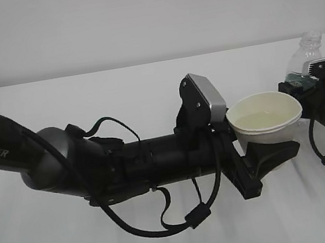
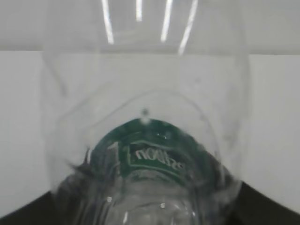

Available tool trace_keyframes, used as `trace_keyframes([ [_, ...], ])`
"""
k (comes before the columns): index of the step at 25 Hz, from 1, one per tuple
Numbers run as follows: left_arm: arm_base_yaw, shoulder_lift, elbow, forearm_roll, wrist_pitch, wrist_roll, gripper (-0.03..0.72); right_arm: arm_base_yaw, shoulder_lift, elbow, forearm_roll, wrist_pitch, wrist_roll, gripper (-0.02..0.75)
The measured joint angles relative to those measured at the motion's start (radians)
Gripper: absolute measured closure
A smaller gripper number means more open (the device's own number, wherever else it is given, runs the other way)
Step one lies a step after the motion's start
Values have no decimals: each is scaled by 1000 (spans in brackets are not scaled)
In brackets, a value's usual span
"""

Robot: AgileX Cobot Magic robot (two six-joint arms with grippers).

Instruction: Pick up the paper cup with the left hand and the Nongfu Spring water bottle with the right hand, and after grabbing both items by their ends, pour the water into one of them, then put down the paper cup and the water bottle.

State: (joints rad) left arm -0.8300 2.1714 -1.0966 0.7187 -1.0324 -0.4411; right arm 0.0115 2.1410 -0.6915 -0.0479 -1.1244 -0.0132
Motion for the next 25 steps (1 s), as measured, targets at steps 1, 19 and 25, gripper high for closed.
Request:
trace_keyframes([
  [1, 0, 0, 0, 0, 0, 0, 231, 0, 2, -1, 0, 0, 0, 343],
  [19, 0, 0, 0, 0, 0, 0, 232, 0, 11, -2, -21, -6, 0, 193],
  [25, 0, 0, 0, 0, 0, 0, 232, 0, 11, -2, -27, -9, 0, 161],
])
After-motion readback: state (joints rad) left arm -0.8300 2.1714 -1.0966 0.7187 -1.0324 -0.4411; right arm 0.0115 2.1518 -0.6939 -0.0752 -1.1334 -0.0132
